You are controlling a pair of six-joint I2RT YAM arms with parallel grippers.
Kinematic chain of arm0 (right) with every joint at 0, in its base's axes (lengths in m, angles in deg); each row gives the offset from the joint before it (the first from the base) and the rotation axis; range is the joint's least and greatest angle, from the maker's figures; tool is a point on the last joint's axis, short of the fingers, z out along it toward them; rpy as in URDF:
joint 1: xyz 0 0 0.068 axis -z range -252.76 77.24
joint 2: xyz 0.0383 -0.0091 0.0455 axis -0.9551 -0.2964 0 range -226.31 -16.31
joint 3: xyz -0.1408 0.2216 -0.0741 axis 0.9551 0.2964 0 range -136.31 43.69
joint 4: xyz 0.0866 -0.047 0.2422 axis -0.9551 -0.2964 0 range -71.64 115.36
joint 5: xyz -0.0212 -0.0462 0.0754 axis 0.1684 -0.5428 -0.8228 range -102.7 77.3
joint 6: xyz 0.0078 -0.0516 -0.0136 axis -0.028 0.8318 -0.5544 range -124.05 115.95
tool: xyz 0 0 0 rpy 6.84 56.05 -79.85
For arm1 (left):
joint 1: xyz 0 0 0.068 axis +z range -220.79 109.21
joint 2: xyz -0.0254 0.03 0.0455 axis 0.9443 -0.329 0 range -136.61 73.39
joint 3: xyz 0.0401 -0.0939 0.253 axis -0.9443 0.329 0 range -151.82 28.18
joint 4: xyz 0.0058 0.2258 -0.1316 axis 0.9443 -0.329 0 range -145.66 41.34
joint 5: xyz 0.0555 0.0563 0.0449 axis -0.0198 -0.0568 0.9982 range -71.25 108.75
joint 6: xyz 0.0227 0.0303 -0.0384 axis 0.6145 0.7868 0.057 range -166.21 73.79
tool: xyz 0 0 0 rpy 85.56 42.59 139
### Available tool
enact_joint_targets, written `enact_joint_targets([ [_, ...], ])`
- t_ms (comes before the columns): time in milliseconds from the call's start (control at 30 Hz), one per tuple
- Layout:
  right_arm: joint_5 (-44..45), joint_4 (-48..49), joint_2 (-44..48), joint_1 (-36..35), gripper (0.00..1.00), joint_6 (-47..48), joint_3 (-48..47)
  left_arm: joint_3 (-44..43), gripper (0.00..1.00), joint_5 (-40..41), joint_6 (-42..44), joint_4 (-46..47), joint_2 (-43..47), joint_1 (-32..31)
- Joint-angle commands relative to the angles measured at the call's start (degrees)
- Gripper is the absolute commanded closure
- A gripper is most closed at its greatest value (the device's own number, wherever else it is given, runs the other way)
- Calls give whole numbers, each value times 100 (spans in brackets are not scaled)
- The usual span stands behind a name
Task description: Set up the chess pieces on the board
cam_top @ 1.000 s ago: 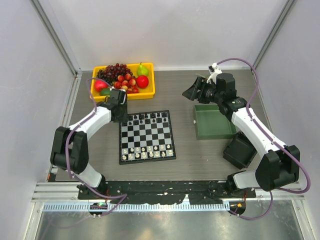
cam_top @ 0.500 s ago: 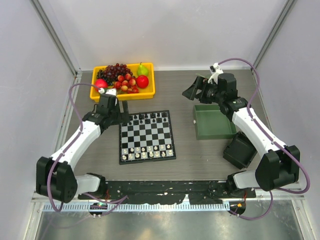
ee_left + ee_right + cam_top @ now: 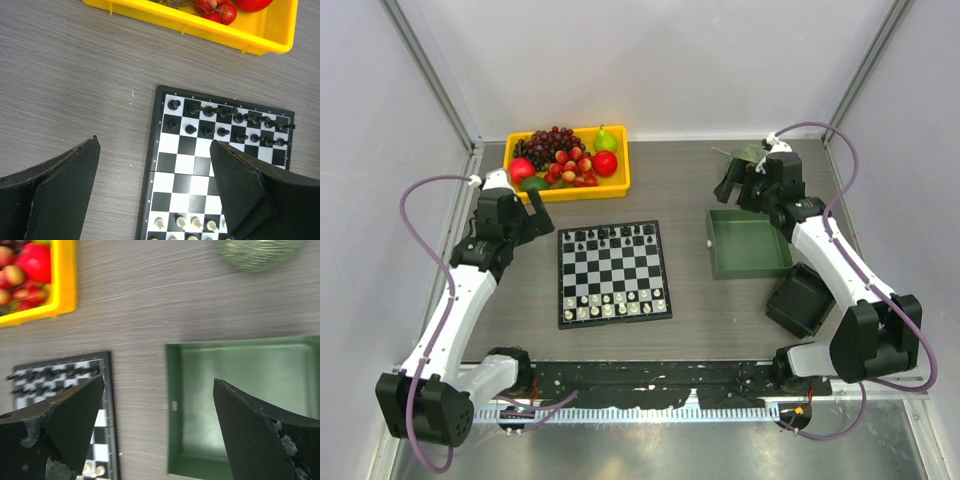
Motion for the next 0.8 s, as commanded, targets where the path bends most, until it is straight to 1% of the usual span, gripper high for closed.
enact_joint_targets([
  [0, 1601, 112, 723, 55, 3, 323, 309, -46, 0, 59, -340, -225, 291, 25],
  [67, 1910, 419, 1004, 63, 4, 393, 608, 165, 0, 216, -401, -199, 520, 25],
  [133, 2025, 866, 1242, 55, 4, 507, 916, 420, 0, 392, -445, -120, 757, 25],
  [200, 2078, 1130, 1418, 55, 4, 665, 1127, 640, 0, 489, -419, -24, 1003, 25],
  [300, 2166, 1465, 1612, 55, 5, 631, 1461, 798, 0, 674, -384, 3, 1320, 25],
  [367, 2183, 1921, 1787, 63, 4, 552, 1759, 877, 0, 753, -384, 12, 1513, 34],
  [533, 2289, 3247, 2340, 55, 5, 218, 2786, 1010, 0, 999, -393, 56, 1716, 25],
  [667, 2149, 4180, 2649, 55, 5, 419, 3385, 1036, 0, 1175, -375, 12, 1804, 17],
  [767, 2192, 4305, 2693, 63, 4, 429, 3448, 1045, 0, 1202, -270, 3, 1918, 25],
])
